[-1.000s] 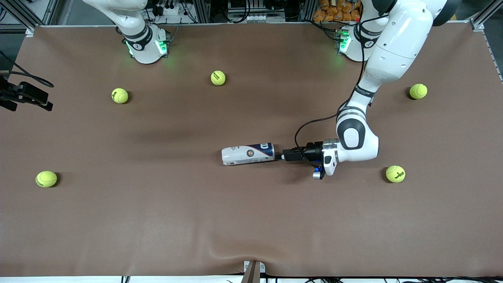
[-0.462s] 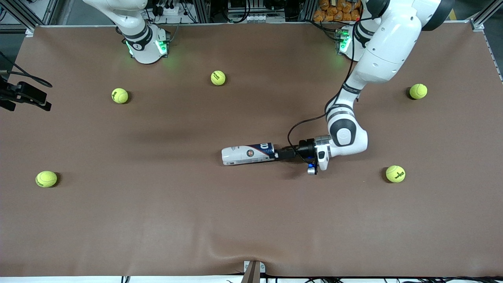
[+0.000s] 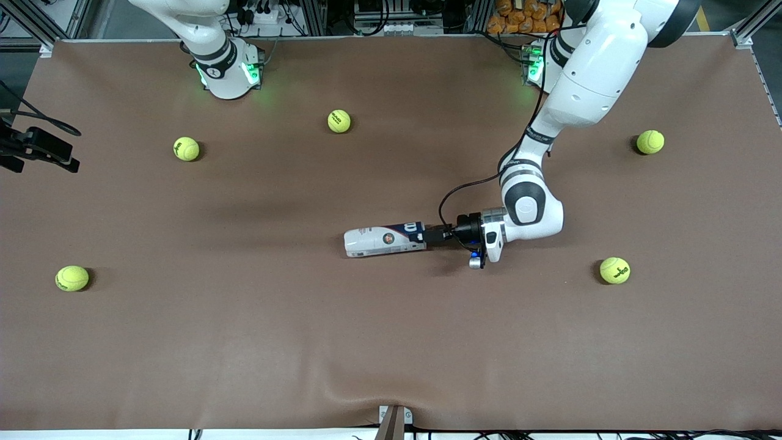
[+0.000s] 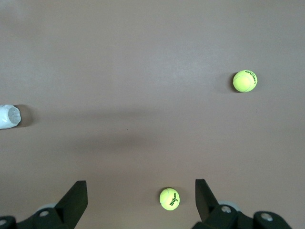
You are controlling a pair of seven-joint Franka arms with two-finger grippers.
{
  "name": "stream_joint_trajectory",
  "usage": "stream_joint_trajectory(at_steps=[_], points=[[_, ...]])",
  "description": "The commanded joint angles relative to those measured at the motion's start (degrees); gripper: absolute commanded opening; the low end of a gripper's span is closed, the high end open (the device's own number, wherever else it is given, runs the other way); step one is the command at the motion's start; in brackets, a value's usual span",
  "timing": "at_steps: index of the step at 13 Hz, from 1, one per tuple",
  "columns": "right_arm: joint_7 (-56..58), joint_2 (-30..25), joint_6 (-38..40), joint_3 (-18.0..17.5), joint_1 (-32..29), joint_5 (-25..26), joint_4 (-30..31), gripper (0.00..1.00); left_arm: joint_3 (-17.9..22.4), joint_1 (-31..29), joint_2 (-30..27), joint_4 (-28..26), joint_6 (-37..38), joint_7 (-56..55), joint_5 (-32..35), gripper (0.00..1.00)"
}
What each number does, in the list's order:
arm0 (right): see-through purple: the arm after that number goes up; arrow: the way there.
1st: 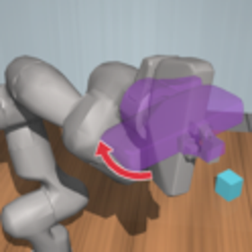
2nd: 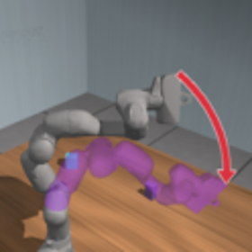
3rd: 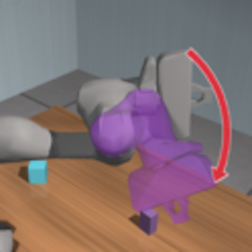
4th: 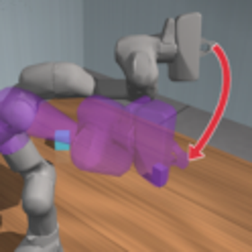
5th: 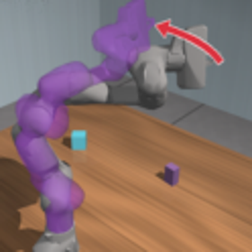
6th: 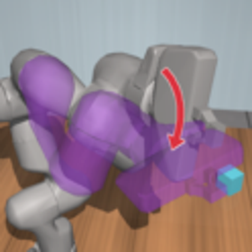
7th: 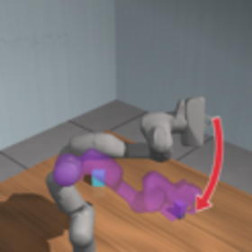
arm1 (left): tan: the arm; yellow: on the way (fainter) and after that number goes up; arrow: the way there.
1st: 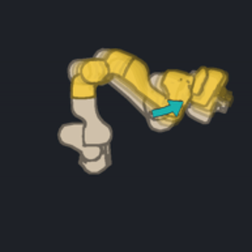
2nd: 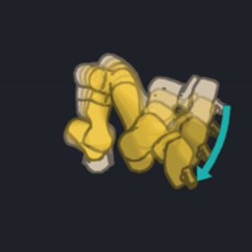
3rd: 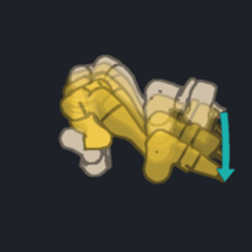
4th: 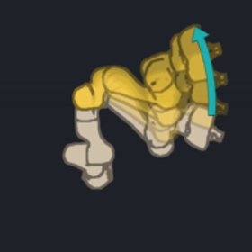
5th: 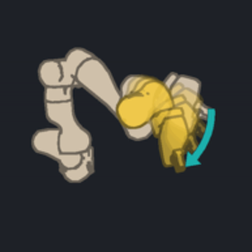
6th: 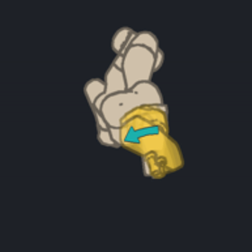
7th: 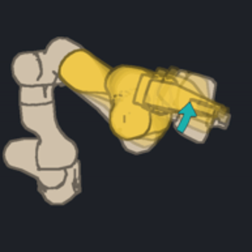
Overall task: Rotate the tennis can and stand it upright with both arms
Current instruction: 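Close the left gripper on the can's bottom end, then lift and rotate the can upright with the left gripper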
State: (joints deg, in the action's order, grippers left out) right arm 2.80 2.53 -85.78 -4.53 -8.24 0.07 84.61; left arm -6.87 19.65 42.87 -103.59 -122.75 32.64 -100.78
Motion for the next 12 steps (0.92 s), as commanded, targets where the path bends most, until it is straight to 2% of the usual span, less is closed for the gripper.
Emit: stream_joint_trajectory(at_steps=[1, 3, 6, 12], points=[[0.4, -0.3, 0.1, -0.9, -1.3, 0.6, -0.3, 1.00, 0.6, 0.0, -2.4, 2.2, -1.2, -0.2, -0.6, 0.00], [0.4, -0.3, 0.1, -0.9, -1.3, 0.6, -0.3, 1.00, 0.9, -0.7, -3.2, 4.3, -1.2, -4.1, 5.1, 0.00], [0.4, -0.3, 0.1, -0.9, -1.3, 0.6, -0.3, 1.00, 1.6, -1.8, -5.4, 8.0, -1.3, -16.6, 15.0, 0.00], [0.4, -0.3, 0.0, -0.9, -1.3, 0.7, -0.3, 1.00, 0.9, 0.3, -10.3, 17.1, -1.4, -46.7, 46.6, 0.00]])
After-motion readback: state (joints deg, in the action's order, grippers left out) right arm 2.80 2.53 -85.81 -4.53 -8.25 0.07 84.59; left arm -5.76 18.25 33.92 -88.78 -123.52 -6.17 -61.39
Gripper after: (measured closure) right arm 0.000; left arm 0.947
